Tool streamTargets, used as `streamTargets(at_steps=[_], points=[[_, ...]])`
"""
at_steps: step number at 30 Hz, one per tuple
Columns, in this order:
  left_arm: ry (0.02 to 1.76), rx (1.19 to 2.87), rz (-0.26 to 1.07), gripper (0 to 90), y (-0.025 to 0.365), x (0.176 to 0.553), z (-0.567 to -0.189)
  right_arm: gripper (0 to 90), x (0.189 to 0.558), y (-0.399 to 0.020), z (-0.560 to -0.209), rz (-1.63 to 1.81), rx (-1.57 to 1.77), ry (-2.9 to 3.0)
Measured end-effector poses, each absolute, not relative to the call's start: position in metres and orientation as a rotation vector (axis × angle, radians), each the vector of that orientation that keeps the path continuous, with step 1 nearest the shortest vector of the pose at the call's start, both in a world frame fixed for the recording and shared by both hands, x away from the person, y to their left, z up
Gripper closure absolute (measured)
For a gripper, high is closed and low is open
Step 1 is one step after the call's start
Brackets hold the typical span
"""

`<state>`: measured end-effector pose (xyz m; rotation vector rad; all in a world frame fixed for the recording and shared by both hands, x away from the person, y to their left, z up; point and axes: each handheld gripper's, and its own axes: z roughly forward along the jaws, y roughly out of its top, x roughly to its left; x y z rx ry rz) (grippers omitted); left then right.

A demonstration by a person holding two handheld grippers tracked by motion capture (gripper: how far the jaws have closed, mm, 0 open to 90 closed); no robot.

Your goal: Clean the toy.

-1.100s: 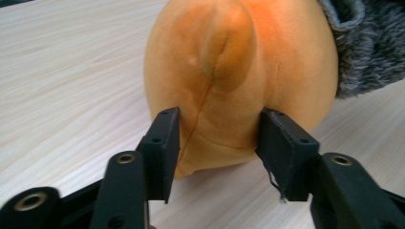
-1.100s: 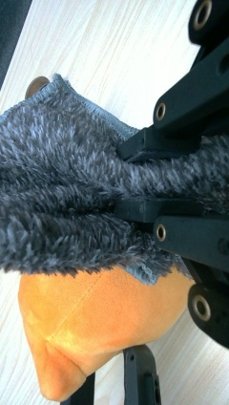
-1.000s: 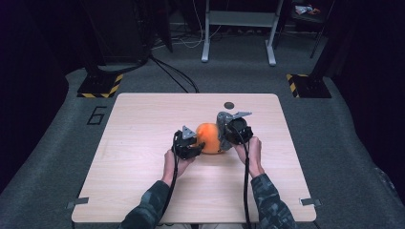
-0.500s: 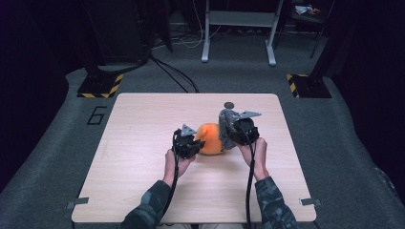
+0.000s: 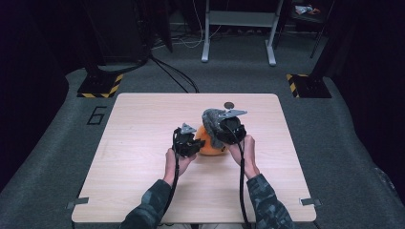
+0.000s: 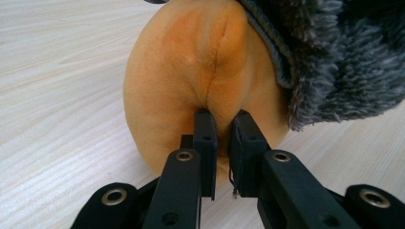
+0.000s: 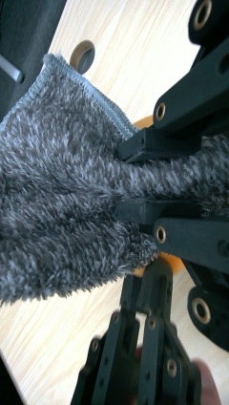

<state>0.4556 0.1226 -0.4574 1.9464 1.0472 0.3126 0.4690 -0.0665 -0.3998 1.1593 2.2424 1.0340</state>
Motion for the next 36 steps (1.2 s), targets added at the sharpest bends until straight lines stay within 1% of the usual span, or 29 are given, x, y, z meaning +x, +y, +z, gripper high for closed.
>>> streamTargets(at_steps=[10, 16, 32, 36], points=[[1.066, 1.925, 0.308, 82.3, 0.126, 0.458, -0.462, 75.5, 0.472, -0.083, -0.415, 0.93, 1.232, 2.205], [1.07, 1.915, 0.307, 82.1, 0.126, 0.458, -0.463, 75.5, 0.477, -0.101, -0.433, 0.883, 1.329, 2.198], [1.068, 1.921, 0.31, 81.9, 0.127, 0.458, -0.463, 75.2, 0.496, -0.122, -0.482, 0.74, 1.495, 2.272], [1.073, 1.914, 0.318, 81.7, 0.128, 0.459, -0.464, 75.1, 0.495, -0.124, -0.477, 0.758, 1.485, 2.257]])
